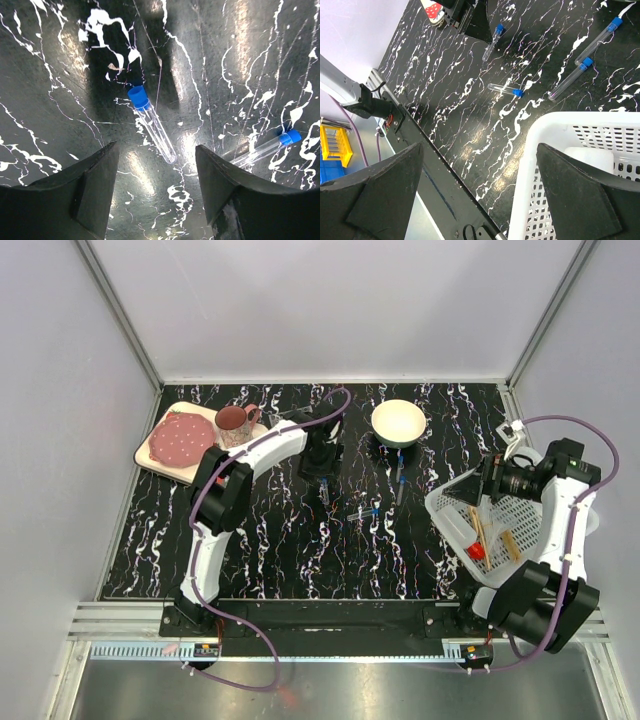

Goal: Organize the chemistry lab equipment

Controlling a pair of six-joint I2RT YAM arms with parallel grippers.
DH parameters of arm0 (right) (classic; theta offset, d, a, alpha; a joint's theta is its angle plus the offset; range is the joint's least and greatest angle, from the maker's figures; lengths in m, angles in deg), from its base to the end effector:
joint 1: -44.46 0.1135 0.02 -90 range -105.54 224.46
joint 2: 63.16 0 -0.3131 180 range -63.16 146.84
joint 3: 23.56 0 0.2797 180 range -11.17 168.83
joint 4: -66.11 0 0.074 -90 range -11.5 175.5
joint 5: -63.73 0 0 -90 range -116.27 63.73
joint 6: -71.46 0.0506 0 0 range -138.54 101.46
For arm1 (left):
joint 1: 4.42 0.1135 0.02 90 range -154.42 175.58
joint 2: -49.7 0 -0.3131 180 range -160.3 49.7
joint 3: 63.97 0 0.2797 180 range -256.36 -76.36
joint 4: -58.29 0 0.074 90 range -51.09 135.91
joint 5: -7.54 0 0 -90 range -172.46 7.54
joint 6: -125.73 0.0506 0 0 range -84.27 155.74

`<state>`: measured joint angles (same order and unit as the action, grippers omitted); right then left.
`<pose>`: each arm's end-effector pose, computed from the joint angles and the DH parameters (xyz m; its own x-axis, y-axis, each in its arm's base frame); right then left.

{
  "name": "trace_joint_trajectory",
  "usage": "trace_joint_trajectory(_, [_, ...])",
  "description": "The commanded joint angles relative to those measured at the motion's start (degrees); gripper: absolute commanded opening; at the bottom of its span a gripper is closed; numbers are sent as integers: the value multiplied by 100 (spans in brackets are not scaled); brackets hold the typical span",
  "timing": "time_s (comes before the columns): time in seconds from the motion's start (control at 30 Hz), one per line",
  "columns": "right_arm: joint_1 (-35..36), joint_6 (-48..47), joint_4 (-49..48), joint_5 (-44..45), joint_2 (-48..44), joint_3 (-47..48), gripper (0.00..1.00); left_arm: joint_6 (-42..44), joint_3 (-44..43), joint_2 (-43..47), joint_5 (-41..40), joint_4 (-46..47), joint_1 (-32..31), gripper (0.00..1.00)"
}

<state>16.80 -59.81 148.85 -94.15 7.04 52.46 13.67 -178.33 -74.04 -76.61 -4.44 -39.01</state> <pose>0.2106 -0.0575 0.3458 -0.6413 0.0557 -0.7653 -0.5773 0.6221 0.5289 0.4153 -0.2927 0.2100 -0.9479 0.1998 -0.2483 0.2530 0.9454 -0.2053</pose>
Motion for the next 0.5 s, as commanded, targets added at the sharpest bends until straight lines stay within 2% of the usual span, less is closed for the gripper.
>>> trace_joint_trajectory(0.0, [138, 155, -196, 117, -120, -27, 99, -193, 169, -27, 22, 87, 14, 65])
trace_joint_trajectory(0.27, [358, 383, -381, 222, -208, -71, 100, -351, 213, -194, 101, 95, 5, 60])
trace_joint_trajectory(0.47, [498, 524, -486, 231, -243, -97, 100, -395, 116, -422, 162, 87, -4, 52])
